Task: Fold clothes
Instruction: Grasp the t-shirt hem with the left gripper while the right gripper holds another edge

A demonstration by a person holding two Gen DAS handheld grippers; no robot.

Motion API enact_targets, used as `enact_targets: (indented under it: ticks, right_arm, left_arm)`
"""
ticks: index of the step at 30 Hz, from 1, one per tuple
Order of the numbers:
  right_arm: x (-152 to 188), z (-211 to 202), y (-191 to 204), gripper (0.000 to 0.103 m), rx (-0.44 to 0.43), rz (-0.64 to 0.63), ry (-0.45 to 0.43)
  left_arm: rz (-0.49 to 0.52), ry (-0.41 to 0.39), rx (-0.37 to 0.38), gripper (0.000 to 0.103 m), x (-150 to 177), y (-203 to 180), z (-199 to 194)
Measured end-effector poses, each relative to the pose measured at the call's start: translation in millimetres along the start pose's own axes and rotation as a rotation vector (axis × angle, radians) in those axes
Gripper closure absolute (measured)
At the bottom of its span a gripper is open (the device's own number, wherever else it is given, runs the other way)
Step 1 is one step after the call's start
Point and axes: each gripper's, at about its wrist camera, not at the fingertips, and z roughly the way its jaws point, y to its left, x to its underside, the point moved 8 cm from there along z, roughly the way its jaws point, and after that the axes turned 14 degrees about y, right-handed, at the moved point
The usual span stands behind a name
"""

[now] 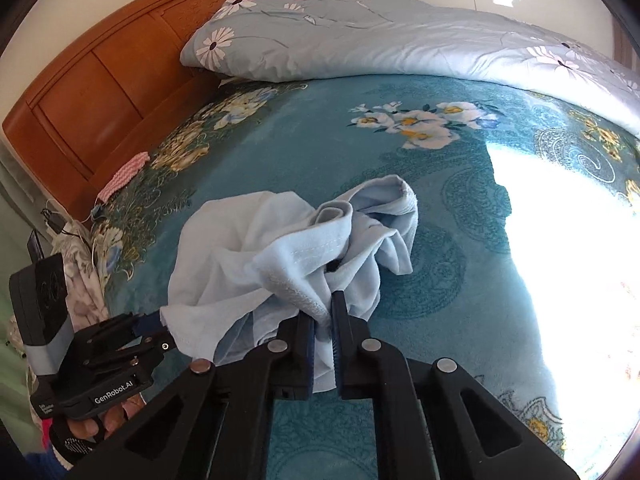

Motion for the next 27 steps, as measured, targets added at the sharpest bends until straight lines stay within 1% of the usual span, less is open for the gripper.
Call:
enact_targets:
  ticks: [4, 8, 9, 11, 12, 14, 17, 19, 22, 25, 26, 27]
  right_arm:
    - [-17.5, -41.2, -5.2, 0.101, 0.028, 0.024, -0.099]
    - [-35.8, -97.1, -1.9, 0.102, 0.076, -0.001, -0.193]
    - [-38.8, -113.7, -0.4, 0.103, 0.101, -0.01, -0.226]
    - [-41.0, -144.0, 2.9, 0.103, 0.119, -0.029, -0.275]
    - [-41.5, -157.8, 4.4, 0.103, 0.128, -0.038, -0.297]
    - [-36.0, -169.4, 5.4, 0.103, 0.151, -0.051, -0.305]
    - [-23.0, -151.0, 9.0, 0.103, 0.135, -0.094, -0.247]
    - [-18.3, -123.9, 9.5, 0.103, 0.151, -0.125, -0.186]
    - [-20.4, -78.7, 6.9, 0.103, 0.145, -0.141, -0.096]
    - [-31.9, -45.9, -7.2, 0.094, 0.16, -0.14, -0.055]
    - [-34.1, -36.6, -13.3, 0.088, 0.155, -0.135, -0.042]
    - [-36.3, -27.5, -16.4, 0.081, 0.129, -0.136, -0.021]
  left_arm:
    - [0.03, -0.051, -0.031, 0.09, -8.2, 5.4, -24.1]
    - [0.046, -0.133, -0.068, 0.091, -30.9, 12.7, -65.0]
    - [0.052, -0.147, -0.069, 0.091, -35.9, 13.8, -75.1]
    - [0.061, -0.171, -0.069, 0.091, -45.0, 16.4, -93.5]
    - [0.055, -0.171, -0.063, 0.091, -46.0, 19.5, -95.5]
    - [0.044, -0.169, -0.051, 0.091, -47.0, 26.0, -98.4]
    - [0.017, -0.142, -0.028, 0.091, -35.1, 38.8, -86.2]
    - [-0.014, -0.116, -0.016, 0.091, -25.1, 48.1, -75.8]
    - [-0.027, -0.098, -0.015, 0.09, -13.9, 61.1, -64.9]
    - [-0.044, -0.088, -0.024, 0.087, -8.6, 77.3, -56.0]
    - [-0.052, -0.081, -0.023, 0.087, -7.4, 82.3, -52.1]
    - [-0.061, -0.073, -0.021, 0.087, -6.3, 87.4, -48.1]
